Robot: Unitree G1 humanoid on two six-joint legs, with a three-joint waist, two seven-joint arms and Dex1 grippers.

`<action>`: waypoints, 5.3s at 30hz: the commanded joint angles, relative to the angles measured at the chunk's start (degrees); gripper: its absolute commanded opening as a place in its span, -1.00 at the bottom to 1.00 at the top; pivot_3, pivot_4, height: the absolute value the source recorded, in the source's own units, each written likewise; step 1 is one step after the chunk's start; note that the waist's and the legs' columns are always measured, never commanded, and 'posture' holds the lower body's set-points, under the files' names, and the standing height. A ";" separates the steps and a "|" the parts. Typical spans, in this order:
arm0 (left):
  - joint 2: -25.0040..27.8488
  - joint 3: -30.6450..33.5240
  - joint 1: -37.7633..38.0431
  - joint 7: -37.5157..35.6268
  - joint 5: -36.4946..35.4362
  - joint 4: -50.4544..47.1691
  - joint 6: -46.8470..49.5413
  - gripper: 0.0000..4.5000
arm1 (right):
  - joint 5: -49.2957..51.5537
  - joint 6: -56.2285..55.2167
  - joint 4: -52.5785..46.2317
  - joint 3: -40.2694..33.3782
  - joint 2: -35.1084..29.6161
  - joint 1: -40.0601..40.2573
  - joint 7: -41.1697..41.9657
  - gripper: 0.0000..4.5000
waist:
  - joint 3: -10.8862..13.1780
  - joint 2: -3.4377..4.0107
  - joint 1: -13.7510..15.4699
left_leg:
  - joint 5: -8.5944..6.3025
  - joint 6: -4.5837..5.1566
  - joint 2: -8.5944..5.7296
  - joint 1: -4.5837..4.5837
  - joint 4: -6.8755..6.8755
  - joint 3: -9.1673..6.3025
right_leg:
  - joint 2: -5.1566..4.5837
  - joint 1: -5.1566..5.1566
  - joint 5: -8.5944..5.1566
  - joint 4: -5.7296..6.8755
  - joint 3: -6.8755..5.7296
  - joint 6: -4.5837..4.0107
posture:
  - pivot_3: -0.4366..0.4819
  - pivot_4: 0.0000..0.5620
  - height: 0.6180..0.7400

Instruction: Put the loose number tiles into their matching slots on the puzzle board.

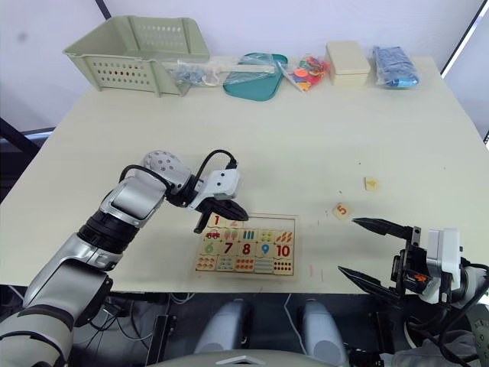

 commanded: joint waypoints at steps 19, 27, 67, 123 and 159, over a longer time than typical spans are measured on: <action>0.78 -0.20 -0.48 -0.87 1.99 -1.31 -0.67 -0.96 | 0.72 -1.37 -2.18 -0.73 0.47 0.94 -0.68 1.00 | 0.00 0.00 -0.03 | 0.00 0.00 0.00 0.01 0.00 0.00 | 0.00 0.00 0.00 0.00 0.00 0.00 | -0.05 -0.47 1.00; 1.56 -0.06 -0.12 -1.12 1.79 -2.18 -0.21 -0.96 | 0.70 -1.36 -1.73 -0.49 0.41 0.50 -0.52 1.00 | 0.00 0.00 -0.03 | 0.00 0.00 0.00 0.01 0.00 0.00 | 0.00 0.00 0.00 0.00 0.00 0.00 | -0.05 -0.47 1.00; -2.50 51.47 40.43 26.50 -29.46 -23.51 6.04 -0.96 | 1.26 2.57 3.66 1.27 0.35 -7.89 -4.08 1.00 | 0.00 0.02 0.14 | 0.00 -0.01 0.18 0.11 -0.06 -0.19 | -0.17 0.01 0.01 -0.04 0.09 0.00 | -0.05 -0.47 1.00; 1.27 39.70 33.28 46.97 -29.35 -25.11 17.10 0.96 | 3.35 -0.42 2.42 -2.09 -0.81 -4.99 2.06 1.00 | 0.00 0.09 0.17 | -0.04 0.02 0.20 -0.01 -0.20 -0.17 | -0.20 0.01 0.01 -0.42 0.08 0.02 | -0.05 -0.47 1.00; -8.79 18.16 9.45 56.60 -15.56 -9.72 33.72 0.56 | 3.95 -1.92 -1.96 -7.08 0.24 4.31 1.52 1.00 | -0.01 0.10 0.30 | -0.02 0.01 -0.04 -0.04 -0.09 -0.16 | -0.15 0.06 0.02 -0.33 -0.06 0.04 | -0.05 -0.47 1.00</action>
